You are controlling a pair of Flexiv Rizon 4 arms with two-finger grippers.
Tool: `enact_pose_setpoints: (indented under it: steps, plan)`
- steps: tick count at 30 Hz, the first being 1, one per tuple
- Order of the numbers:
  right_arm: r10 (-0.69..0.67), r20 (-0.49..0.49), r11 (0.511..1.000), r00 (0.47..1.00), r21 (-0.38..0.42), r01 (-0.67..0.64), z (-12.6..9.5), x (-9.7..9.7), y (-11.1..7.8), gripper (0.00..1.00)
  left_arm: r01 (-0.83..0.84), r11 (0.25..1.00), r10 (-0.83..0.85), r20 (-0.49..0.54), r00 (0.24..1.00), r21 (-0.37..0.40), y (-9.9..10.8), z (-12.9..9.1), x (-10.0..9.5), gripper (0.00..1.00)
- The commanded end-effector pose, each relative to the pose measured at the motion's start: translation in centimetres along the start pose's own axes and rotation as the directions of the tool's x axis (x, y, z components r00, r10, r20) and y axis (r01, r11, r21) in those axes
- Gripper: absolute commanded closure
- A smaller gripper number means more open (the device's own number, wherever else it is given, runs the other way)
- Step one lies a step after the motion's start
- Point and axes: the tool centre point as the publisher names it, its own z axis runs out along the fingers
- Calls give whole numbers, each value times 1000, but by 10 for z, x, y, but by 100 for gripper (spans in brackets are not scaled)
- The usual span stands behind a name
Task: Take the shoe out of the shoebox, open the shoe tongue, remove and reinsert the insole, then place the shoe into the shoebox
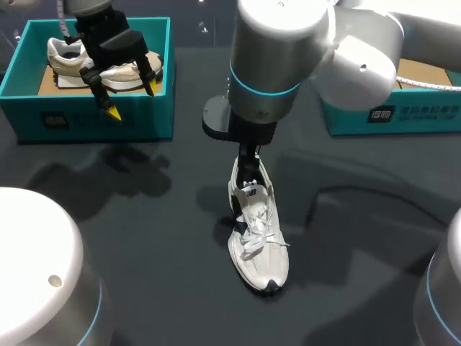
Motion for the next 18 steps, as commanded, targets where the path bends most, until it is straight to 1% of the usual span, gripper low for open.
enact_pose_setpoints:
  steps: [1, 2, 3, 5, 7, 12, 18]
  plan:
    - [2, -7, 998, 1000, 66, -1, 3, -3, 13, 0, 0, 1000, 0, 0, 1000, -1, 0, 0, 0, 0]
    - [-5, -6, 998, 1000, 67, 6, 6, -5, 14, 0, 0, 1000, 0, 0, 1000, -1, 0, 0, 0, 0]
    - [-42, 10, 998, 999, 56, 41, 8, -7, 14, 0, 0, 1000, 0, 0, 1000, -1, 0, 0, 0, 0]
    - [-51, 21, 996, 998, 77, 49, 14, -13, 16, 0, 0, 1000, 0, 0, 1000, -1, 0, 0, 0, 0]
    - [-81, 31, 995, 996, 68, 79, 19, -18, 16, 0, 0, 1000, 0, 0, 1000, -1, 0, 0, 0, 0]
    - [-146, 21, 987, 989, 74, 144, 31, -30, 18, 0, 0, 1000, 0, 0, 1000, -1, 0, 0, 0, 0]
    - [-182, -6, 980, 983, 74, 182, 46, -41, 13, 0, 0, 1000, 0, 0, 1000, -1, 0, 0, 0, 0]
